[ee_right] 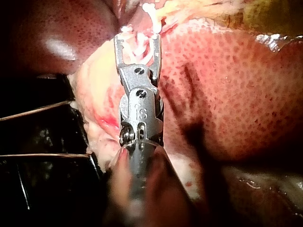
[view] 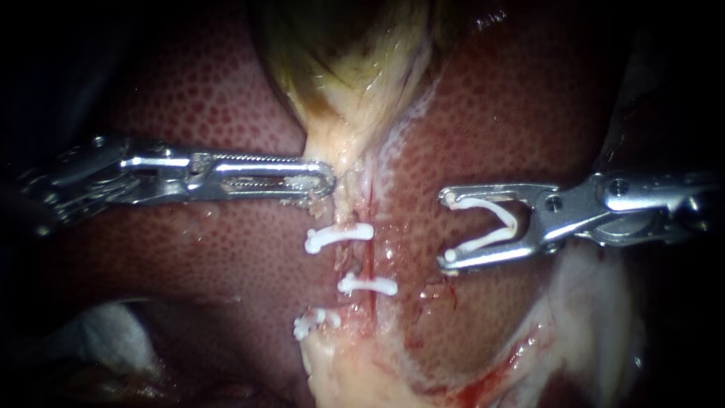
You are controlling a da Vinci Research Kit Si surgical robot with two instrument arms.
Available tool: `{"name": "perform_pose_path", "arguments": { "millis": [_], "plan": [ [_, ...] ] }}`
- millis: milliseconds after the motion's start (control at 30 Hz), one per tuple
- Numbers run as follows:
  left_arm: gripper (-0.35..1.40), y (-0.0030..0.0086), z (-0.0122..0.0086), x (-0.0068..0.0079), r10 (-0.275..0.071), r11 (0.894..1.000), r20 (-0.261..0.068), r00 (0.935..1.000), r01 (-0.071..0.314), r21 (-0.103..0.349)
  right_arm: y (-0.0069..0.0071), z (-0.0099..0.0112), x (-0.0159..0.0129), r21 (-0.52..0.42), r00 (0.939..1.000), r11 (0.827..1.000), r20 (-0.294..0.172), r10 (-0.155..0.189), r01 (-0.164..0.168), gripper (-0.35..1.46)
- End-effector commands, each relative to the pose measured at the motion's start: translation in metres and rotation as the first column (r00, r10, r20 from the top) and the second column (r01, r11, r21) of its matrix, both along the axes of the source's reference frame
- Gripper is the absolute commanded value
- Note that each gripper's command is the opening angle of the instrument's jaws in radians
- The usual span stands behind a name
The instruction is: Clipping second clip right tube
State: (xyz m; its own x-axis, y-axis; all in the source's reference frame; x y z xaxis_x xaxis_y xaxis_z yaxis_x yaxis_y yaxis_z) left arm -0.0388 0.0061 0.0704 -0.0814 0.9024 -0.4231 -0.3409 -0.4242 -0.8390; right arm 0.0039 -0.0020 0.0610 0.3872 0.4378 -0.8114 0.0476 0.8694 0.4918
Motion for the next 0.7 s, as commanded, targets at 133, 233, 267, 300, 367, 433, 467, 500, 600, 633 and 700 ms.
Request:
{"name": "perform_pose_path", "arguments": {
  "millis": [133, 233, 267, 300, 367, 433, 467, 500, 600, 633, 700],
  "plan": [
    [-0.35, 0.0001, -0.0004, 0.0003, 0.002, 1.0, 0.002, 1.0, -0.002, 0.002, 0.0, 0.0, 0.0, 0.0, 1.0, 1.0, 0.0, 0.001, -0.001, 0.5],
    [-0.35, 0.0006, -0.0012, 0.0012, 0.009, 1.0, 0.009, 0.9999, -0.01, 0.008, 0.0, 0.0, 0.0, -0.001, 1.0, 1.0, 0.0, 0.001, -0.001, 0.5],
    [-0.35, 0.0008, -0.0015, 0.0016, 0.007, 1.0, 0.008, 0.9999, -0.007, 0.01, 0.0, 0.0, 0.0, -0.001, 1.0, 1.0, 0.0, 0.001, -0.001, 0.5],
    [-0.35, 0.0011, -0.0019, 0.002, 0.005, 1.0, 0.008, 1.0, -0.005, 0.011, 0.0, 0.0, 0.0, -0.001, 1.0, 1.0, 0.0, 0.001, -0.001, 0.5],
    [-0.35, 0.0019, -0.0029, 0.0032, -0.002, 1.0, 0.001, 1.0, 0.002, 0.016, -0.0001, 0.0001, 0.0, -0.001, 1.0, 1.0, 0.0, 0.0, 0.0, 0.5],
    [-0.35, 0.0025, -0.004, 0.0044, -0.018, 1.0, 0.009, 0.9998, 0.018, 0.016, -0.0001, 0.0001, 0.0, 0.0, 1.0, 1.0, -0.001, -0.002, 0.002, 0.5],
    [-0.35, 0.0028, -0.0045, 0.005, -0.027, 1.0, 0.013, 0.9996, 0.027, 0.011, -0.0001, 0.0002, 0.0, -0.001, 1.0, 1.0, -0.001, -0.002, 0.002, 0.5],
    [-0.35, 0.0031, -0.005, 0.0055, -0.035, 0.999, 0.017, 0.9992, 0.035, 0.005, -0.0002, 0.0002, 0.0, -0.001, 1.0, 1.0, -0.002, -0.002, 0.002, 0.5],
    [-0.35, 0.0038, -0.0066, 0.0071, -0.054, 0.998, 0.031, 0.9981, 0.055, -0.016, -0.0002, 0.0002, 0.0, -0.001, 1.0, 1.0, -0.002, -0.002, 0.002, 0.5],
    [-0.35, 0.004, -0.0072, 0.0076, -0.064, 0.998, 0.037, 0.9973, 0.065, -0.022, -0.0002, 0.0002, 0.0, -0.001, 1.0, 1.0, -0.002, -0.002, 0.002, 0.5],
    [-0.35, 0.0041, -0.008, 0.008, -0.07, 0.997, 0.044, 0.9966, 0.071, -0.032, -0.0002, 0.0002, 0.0, -0.001, 1.0, 1.0, -0.002, -0.002, 0.002, 0.5]
  ]
}}
